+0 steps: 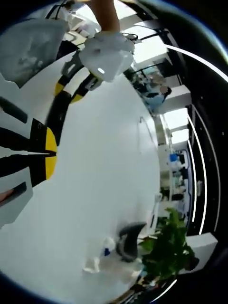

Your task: Press the specified remote control buttons in sequence, fully releasing each button before pressing the next.

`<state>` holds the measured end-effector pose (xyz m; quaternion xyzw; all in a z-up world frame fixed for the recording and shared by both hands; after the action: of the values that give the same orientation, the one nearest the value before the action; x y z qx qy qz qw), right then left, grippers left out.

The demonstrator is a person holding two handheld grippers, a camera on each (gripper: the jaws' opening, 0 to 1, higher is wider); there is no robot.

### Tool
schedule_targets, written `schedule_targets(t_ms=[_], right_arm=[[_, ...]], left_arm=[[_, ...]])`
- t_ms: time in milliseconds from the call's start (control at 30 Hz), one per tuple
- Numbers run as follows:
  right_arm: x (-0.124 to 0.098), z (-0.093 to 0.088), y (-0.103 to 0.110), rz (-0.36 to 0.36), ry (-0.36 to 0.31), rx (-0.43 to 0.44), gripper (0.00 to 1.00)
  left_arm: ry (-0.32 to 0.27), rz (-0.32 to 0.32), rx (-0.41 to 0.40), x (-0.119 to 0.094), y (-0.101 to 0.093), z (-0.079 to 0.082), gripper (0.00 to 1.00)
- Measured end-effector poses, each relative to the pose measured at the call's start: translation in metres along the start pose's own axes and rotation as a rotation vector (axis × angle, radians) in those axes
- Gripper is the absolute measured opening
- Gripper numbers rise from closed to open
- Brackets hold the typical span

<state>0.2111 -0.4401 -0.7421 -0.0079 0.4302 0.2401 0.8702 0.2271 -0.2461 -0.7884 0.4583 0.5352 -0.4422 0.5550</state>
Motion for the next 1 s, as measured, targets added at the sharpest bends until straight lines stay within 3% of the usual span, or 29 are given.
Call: schedule_targets(t_ms=[533,633,800,1000], right_arm=[[0.000,-0.001,0.003,0.052,0.017,0.079,0.00],[0.001,-0.001,0.007,0.087,0.046,0.112,0.00],[0.004,-0.003,0.012,0.106,0.082,0.095,0.00],[0.014,-0.014,0.019,0.155,0.204,0.083,0.00]], left_arm=[[-0.001,0.001,0.012,0.000,-0.020,0.001,0.23],[-0.003,0.000,-0.002,-0.001,-0.023,0.001,0.23],[-0.018,-0.003,-0.009,-0.001,-0.028,0.000,0.23],[-0.041,-0.006,-0.015,-0.001,-0.035,-0.001,0.23]])
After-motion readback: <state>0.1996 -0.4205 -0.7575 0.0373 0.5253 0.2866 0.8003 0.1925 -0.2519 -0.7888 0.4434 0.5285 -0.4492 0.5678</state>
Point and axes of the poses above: the point that each gripper's makers call its tool centre point, and the gripper's own axes: x roughly forward along the fingers, y roughly to its left, z roughly out of its top, the point moved 8 cm from there along -x, roughly backward along the fingers, and after that the axes turned 9 degrees about y, right-handed, at the moved point
